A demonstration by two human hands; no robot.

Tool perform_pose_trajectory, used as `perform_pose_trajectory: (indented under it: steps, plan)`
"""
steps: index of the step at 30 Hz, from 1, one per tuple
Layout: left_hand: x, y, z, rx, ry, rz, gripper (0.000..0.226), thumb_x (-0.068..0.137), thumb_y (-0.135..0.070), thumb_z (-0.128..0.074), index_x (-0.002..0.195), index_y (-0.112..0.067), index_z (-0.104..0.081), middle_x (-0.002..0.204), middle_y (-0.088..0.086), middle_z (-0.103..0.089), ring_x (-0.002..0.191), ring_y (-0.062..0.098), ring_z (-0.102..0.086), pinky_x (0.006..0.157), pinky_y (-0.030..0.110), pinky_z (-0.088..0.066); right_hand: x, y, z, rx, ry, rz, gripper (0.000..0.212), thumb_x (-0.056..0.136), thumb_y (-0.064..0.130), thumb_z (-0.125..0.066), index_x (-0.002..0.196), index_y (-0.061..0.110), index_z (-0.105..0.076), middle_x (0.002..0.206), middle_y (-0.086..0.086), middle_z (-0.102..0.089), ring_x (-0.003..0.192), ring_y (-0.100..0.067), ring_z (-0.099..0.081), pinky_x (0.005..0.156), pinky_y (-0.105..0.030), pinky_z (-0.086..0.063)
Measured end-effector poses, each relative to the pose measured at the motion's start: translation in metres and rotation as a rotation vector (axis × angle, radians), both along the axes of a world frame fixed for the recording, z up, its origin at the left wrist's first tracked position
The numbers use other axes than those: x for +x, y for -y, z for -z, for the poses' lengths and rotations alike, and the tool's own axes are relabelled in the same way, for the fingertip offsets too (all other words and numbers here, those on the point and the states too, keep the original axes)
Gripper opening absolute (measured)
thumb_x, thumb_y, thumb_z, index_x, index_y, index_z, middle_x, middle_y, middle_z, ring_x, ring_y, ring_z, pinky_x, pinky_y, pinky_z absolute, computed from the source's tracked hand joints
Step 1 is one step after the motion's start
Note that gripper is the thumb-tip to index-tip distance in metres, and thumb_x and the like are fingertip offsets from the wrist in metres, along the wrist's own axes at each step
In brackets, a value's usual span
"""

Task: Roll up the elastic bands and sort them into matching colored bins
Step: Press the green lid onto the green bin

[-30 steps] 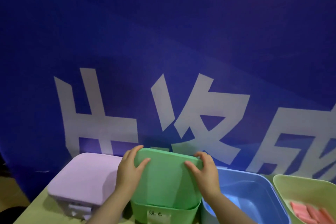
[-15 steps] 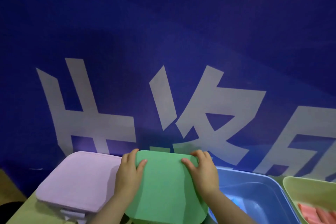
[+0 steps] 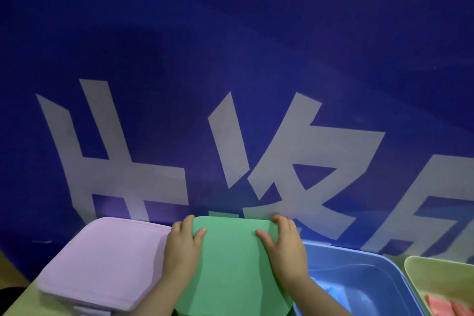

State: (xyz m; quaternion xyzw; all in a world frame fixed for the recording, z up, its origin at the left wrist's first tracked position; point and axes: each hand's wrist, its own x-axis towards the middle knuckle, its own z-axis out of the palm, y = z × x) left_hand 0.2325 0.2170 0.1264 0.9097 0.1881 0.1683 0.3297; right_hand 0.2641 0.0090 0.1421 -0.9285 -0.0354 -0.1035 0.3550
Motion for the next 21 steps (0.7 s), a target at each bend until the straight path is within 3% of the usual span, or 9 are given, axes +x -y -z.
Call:
perform_pose_trajectory:
  steps: [21]
  plan:
    - [0.002,0.005,0.016,0.108,-0.129,0.013,0.045,0.095,-0.035,-0.044,0.133,-0.011,-0.040,0.120,0.010,-0.052,0.108,0.025,-0.050,0.088,0.030,-0.039,-0.005,0.001,0.022,-0.021,-0.136,0.020,0.049,0.087,0.049,-0.053,0.126,0.020,-0.044,0.125,0.002,-0.049,0.112,-0.015,-0.050,0.091,-0.024,-0.039]
